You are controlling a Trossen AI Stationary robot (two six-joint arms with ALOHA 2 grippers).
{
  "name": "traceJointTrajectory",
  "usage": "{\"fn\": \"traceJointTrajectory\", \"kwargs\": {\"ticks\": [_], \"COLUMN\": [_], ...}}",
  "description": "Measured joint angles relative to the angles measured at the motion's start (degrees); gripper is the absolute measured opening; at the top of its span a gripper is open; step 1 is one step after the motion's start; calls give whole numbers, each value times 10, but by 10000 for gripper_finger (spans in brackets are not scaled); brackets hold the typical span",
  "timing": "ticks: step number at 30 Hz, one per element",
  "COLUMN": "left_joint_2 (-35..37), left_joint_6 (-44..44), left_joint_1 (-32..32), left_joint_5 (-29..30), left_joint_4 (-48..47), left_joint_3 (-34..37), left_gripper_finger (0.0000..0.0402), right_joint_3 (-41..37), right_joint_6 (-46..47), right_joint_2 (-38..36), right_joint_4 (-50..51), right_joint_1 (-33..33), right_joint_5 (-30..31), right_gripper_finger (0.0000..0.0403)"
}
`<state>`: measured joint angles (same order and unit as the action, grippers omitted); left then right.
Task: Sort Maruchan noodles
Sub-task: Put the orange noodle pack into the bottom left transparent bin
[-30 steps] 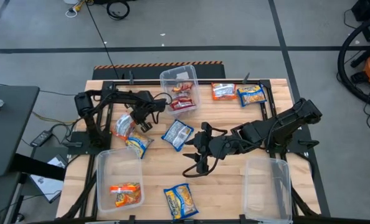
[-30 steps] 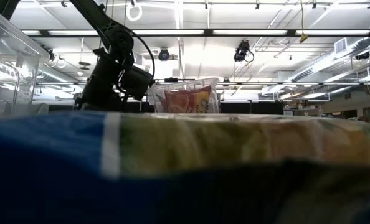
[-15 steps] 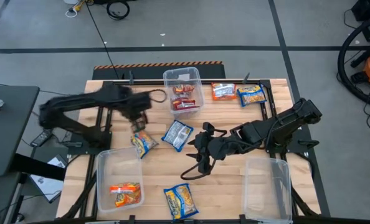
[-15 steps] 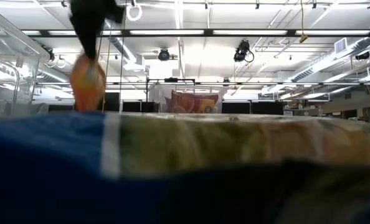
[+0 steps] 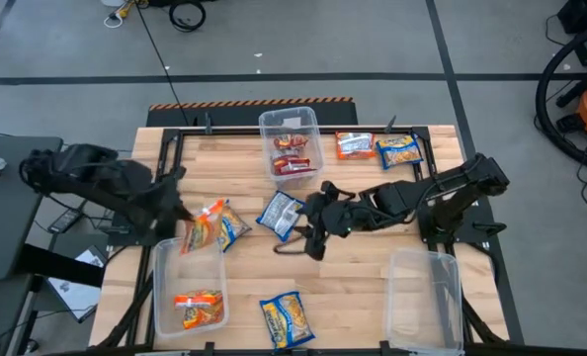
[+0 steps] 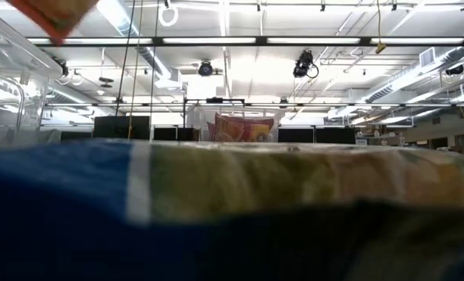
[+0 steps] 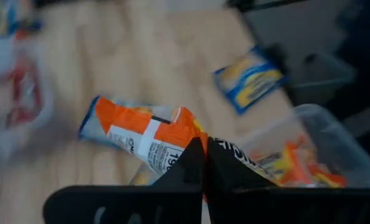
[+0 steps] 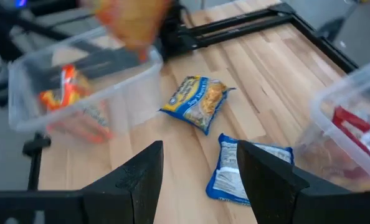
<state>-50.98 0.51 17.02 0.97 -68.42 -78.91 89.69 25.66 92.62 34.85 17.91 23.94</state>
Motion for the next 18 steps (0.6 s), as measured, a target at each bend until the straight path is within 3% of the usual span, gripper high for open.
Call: {"fn": "traceJointTrajectory", "kwargs": {"ticks": [7, 12, 18], "left_joint_2": [10, 16, 20], "left_joint_6": [12, 28, 47], "left_joint_1": [109, 182, 246], "left_joint_5": [-33, 25, 61], "left_joint_4": [-11, 8, 134], "left_joint_3": [19, 79, 196], "left_gripper_finger": [1, 1, 1], "right_joint_3": [0, 0, 0], "right_joint_6": [96, 174, 249], "right_joint_2": [0, 0, 0], "right_joint_4": [-3, -11, -14], "right_joint_1": [-18, -18, -7], "right_joint_5": [4, 27, 31], "right_gripper_finger": [209, 209, 209]}}
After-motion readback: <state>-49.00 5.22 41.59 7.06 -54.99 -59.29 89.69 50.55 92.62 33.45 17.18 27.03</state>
